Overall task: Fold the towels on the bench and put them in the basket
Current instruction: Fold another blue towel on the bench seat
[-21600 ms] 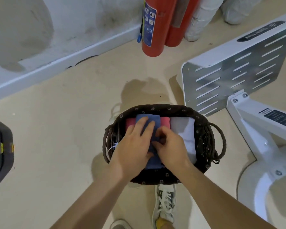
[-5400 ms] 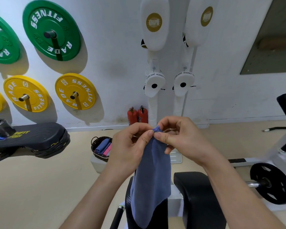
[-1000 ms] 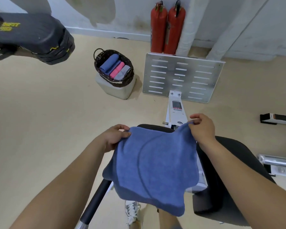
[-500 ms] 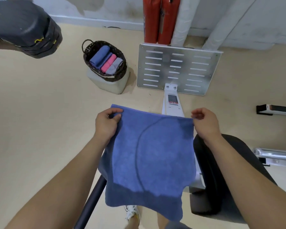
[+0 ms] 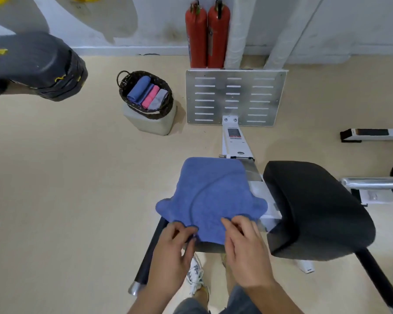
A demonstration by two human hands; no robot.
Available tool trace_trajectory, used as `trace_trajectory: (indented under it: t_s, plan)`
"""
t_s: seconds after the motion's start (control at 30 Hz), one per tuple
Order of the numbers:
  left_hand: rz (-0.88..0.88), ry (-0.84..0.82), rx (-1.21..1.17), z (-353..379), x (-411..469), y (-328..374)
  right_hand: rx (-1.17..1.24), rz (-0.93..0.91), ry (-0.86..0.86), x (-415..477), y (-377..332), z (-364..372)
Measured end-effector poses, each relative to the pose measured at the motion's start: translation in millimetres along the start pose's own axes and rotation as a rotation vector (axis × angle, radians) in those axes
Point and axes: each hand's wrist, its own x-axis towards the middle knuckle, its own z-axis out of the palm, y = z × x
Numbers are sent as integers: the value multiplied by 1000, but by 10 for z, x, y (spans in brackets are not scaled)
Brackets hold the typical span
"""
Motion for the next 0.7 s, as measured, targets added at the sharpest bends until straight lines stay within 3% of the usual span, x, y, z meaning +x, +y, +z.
trace_trajectory:
  t_s: [0.07,0.17,0.27,0.37,0.47,0.57,0.7]
  plan:
    - [-150,76,-104,61,-78,-5,45,83,73,-146,-32,79]
    - [-519,141,-332,73,-115,-8,175,203,185,-288,-86,174]
    - [-861,138,-730,97,-109,-127,386,438,304,-340,-220,138]
    - [-935,66,-1011,110,-103,-222,656,821,288,-323,-222,170]
    - [-960,90,-1200,63,-99,-221,1256,1232,158,-259,-182,154]
    - [-981,110,-1312,-7,-58,-164,1621,1358,80,-273,-152,46]
    - [-1064,164,-1381,-28,15,-191,1695,1416,124,-270,-79,-6]
